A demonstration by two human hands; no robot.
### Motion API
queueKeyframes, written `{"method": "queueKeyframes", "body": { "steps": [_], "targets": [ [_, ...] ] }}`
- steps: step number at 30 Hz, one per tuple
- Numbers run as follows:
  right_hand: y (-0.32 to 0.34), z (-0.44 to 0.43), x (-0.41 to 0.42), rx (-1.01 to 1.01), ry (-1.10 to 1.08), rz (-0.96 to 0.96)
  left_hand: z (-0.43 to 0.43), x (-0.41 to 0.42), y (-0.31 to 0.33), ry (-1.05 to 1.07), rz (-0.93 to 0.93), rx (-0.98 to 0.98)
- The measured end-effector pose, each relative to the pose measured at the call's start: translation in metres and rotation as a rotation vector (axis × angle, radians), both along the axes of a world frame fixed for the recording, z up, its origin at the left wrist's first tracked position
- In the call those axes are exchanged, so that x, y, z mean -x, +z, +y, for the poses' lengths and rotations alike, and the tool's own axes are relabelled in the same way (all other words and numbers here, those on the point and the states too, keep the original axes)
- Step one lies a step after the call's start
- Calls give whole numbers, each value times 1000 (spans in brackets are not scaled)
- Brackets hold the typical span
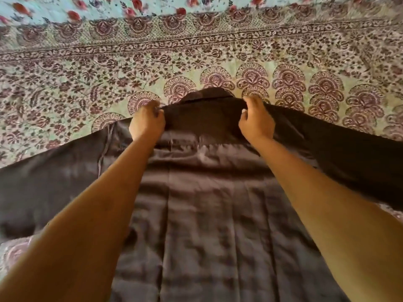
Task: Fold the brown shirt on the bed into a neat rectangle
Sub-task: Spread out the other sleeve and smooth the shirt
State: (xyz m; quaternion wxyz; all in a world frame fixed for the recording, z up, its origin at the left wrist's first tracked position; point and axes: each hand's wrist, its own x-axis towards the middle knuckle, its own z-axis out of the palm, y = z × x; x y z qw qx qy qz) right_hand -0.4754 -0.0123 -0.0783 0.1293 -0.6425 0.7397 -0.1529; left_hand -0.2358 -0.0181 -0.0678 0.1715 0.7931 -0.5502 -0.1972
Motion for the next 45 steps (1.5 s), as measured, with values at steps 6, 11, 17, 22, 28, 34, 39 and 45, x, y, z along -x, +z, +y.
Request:
{"method": "queueKeyframes", "body": {
  "steps": [6,11,17,22,28,34,39,45],
  "targets": [
    [-17,-38,18,21,-83,-26,-43,-24,-26,-97,274,-44],
    [-19,-26,7,163,-157,-65,-31,-17,-32,-110,108,140],
    [-21,40,-33,342,336,14,50,-4,-21,-370,-116,393],
    [-37,64,-37,-35,509,181,74,-39,-49,-646,-360,51],
    [-35,45,-39,-215,440,272,39,-56,-43,-528,-382,-150],
    [-20,95,-72,52,345,154,119,-25,-31,-465,-332,22],
    [-40,162,-82,-80,450,212,218,-57,-43,-333,-323,-139],
    [-31,163,-82,-210,421,292,295,-130,-20,124,-270,-183]
  ]
}}
